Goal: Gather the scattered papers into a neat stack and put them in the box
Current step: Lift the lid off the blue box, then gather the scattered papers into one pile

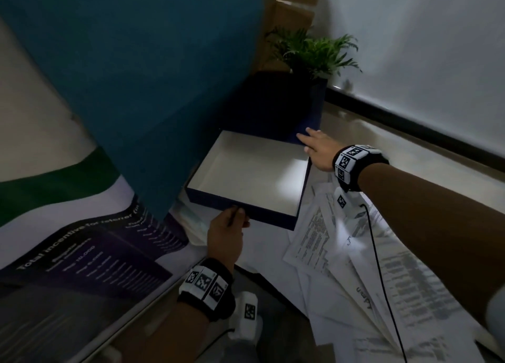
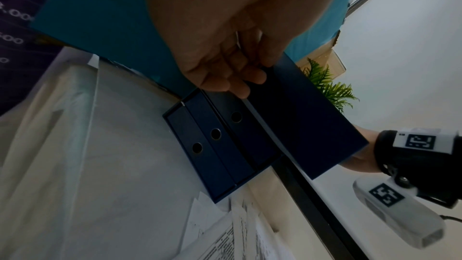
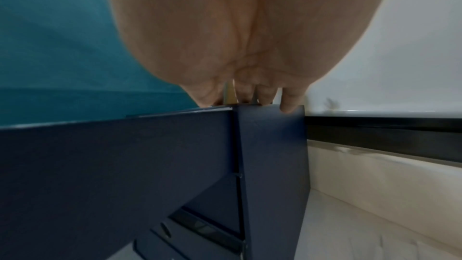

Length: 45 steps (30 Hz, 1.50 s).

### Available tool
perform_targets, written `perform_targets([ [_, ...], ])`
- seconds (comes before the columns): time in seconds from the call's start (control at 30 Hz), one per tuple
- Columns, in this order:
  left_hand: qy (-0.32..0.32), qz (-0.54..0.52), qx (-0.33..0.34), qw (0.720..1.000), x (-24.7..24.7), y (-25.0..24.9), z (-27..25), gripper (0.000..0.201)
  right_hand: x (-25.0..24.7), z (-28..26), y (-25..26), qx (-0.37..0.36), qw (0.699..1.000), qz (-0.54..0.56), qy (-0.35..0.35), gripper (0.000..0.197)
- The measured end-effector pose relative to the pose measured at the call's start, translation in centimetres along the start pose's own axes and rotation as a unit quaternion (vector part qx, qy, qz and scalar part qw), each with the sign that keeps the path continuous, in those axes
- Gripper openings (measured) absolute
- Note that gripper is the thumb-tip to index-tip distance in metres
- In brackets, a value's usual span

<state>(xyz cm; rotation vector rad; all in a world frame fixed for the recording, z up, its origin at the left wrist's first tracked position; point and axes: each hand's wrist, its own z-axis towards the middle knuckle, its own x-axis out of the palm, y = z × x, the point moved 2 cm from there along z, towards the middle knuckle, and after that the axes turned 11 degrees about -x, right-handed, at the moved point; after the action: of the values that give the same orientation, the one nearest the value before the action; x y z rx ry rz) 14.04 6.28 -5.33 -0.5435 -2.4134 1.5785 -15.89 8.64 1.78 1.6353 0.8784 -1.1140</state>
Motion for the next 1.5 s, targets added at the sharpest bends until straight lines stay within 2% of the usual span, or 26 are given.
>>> perform_targets([
  [0.13,-0.035,-0.043,0.004,0.998,-0.7,0.3,-1.9,0.012,0.3,-1.4,0.0,-0.007,0.999,0.04,0.001,0.054],
  [0.2,-0.075,-0.014,0.038,0.996,-0.9,-0.2,-3.2,0.015,0.5,-2.6,-0.4,-0.005,0.997,0.072,-0.026,0.055],
  [0.27,-0.06,0.024,0.103,0.993,0.3,-1.6,-5.0,0.018,0.5,-4.3,-1.2,0.005,0.992,0.105,-0.067,0.056],
  [0.37,0.09,0.107,0.167,0.976,5.0,-2.9,-6.9,0.022,1.1,-8.3,-3.7,0.063,0.98,0.15,-0.116,0.054],
  [0.47,0.242,0.212,0.176,0.93,11.1,-2.7,-6.8,0.017,2.9,-14.0,-7.4,0.137,0.969,0.163,-0.126,0.046],
  [0.53,0.306,0.279,0.159,0.896,15.1,-1.2,-5.7,0.012,4.7,-18.4,-9.8,0.183,0.959,0.175,-0.125,0.038],
  [0.6,0.332,0.363,0.139,0.86,19.0,1.0,-4.1,0.011,6.9,-22.9,-11.7,0.246,0.943,0.195,-0.11,0.031],
  [0.63,0.333,0.398,0.128,0.845,20.7,2.5,-3.0,0.011,8.3,-25.1,-12.8,0.286,0.93,0.205,-0.104,0.03],
  [0.7,0.335,0.429,0.077,0.835,23.8,5.3,-0.7,0.012,11.1,-29.4,-14.5,0.386,0.891,0.22,-0.093,0.029],
  [0.77,0.302,0.466,0.03,0.831,26.1,7.6,1.9,0.018,14.5,-33.1,-15.8,0.481,0.837,0.251,-0.067,0.03],
  [0.8,0.281,0.493,0.027,0.823,27.1,8.5,3.0,0.023,15.7,-34.6,-16.0,0.518,0.81,0.267,-0.057,0.032],
  [0.87,0.24,0.538,0.06,0.805,29.2,9.8,4.6,0.032,18.6,-37.1,-17.2,0.59,0.755,0.281,-0.063,0.042],
  [0.97,0.196,0.583,0.146,0.775,31.6,10.2,5.2,0.047,21.4,-38.4,-18.0,0.651,0.712,0.253,-0.074,0.087],
  [1.03,0.194,0.616,0.176,0.743,32.7,10.7,5.4,0.065,21.8,-37.4,-17.4,0.67,0.69,0.26,-0.086,0.086],
  [1.1,0.217,0.658,0.19,0.696,34.0,11.9,5.6,0.082,22.5,-35.9,-17.1,0.674,0.675,0.285,-0.099,0.101],
  [1.13,0.23,0.677,0.177,0.676,34.4,12.4,5.5,0.091,22.7,-35.1,-16.8,0.678,0.67,0.287,-0.09,0.109],
  [1.23,0.259,0.712,0.123,0.641,35.3,14.1,4.6,0.108,24.8,-33.5,-16.8,0.678,0.683,0.259,-0.075,0.12],
  [1.3,0.255,0.711,0.131,0.643,35.5,14.4,3.7,0.109,25.2,-33.1,-16.6,0.671,0.702,0.219,-0.097,0.119],
  [1.37,0.248,0.711,0.153,0.64,35.6,14.7,2.7,0.105,24.7,-32.9,-16.6,0.672,0.706,0.198,-0.107,0.115],
  [1.5,0.225,0.671,0.17,0.686,36.0,14.4,1.1,0.082,23.8,-32.1,-16.9,0.664,0.708,0.207,-0.119,0.105],
])
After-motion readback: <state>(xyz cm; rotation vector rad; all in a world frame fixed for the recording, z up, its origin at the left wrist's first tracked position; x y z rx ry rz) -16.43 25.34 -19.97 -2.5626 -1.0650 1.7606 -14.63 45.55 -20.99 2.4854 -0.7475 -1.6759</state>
